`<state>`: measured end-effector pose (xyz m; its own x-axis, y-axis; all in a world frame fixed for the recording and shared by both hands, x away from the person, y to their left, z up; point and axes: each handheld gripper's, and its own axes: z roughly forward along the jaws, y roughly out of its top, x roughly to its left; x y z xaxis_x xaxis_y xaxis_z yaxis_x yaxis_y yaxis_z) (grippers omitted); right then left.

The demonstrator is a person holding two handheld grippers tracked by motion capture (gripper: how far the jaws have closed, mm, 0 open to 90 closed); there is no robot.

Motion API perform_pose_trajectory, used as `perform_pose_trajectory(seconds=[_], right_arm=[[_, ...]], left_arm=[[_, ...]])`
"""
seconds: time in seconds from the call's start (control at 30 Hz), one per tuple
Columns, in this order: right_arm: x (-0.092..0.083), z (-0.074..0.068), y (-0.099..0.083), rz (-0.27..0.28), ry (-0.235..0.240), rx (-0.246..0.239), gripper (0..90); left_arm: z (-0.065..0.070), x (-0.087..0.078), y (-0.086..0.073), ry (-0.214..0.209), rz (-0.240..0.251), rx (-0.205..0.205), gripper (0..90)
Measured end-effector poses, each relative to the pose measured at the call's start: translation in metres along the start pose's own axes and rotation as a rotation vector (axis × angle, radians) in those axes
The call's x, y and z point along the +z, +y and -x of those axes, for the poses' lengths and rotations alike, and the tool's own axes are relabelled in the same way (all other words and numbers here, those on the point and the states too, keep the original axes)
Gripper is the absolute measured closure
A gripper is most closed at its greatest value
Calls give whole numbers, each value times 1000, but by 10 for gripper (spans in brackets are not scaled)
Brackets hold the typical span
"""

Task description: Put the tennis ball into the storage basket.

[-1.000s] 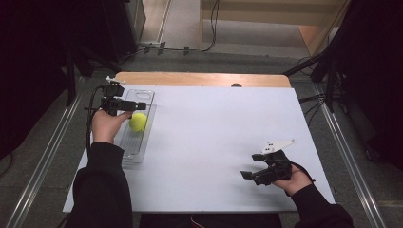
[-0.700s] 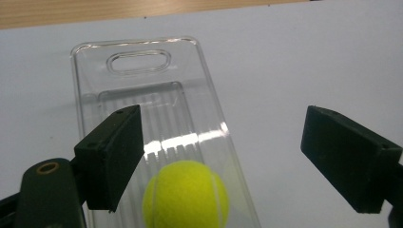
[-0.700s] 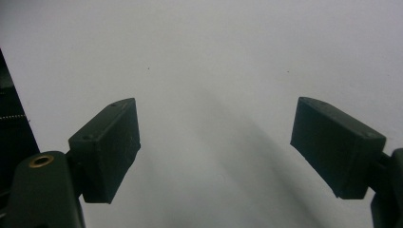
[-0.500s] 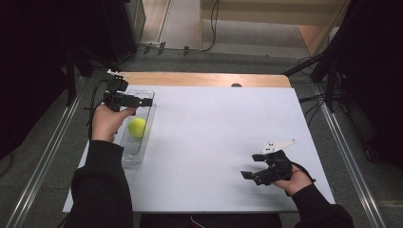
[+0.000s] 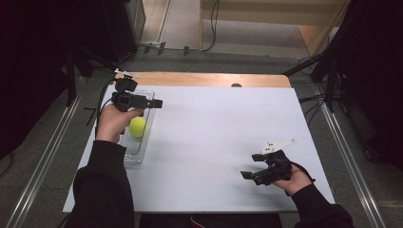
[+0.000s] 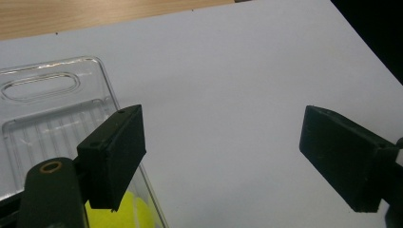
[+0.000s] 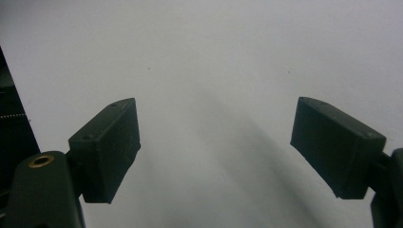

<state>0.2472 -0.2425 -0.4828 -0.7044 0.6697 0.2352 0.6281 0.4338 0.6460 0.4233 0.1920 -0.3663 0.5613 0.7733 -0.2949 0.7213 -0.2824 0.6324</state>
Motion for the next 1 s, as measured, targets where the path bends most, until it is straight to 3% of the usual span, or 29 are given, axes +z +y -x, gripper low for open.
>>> perform_pose_trajectory(seconds=[0.7,1.0], right_arm=[[0,0,0,1,0,-1,148],[0,-1,0,1,2,-4,148]], left_arm=[[25,26,-2,-80,-46,64,177],[35,22,-9,-113,-40,94,177]])
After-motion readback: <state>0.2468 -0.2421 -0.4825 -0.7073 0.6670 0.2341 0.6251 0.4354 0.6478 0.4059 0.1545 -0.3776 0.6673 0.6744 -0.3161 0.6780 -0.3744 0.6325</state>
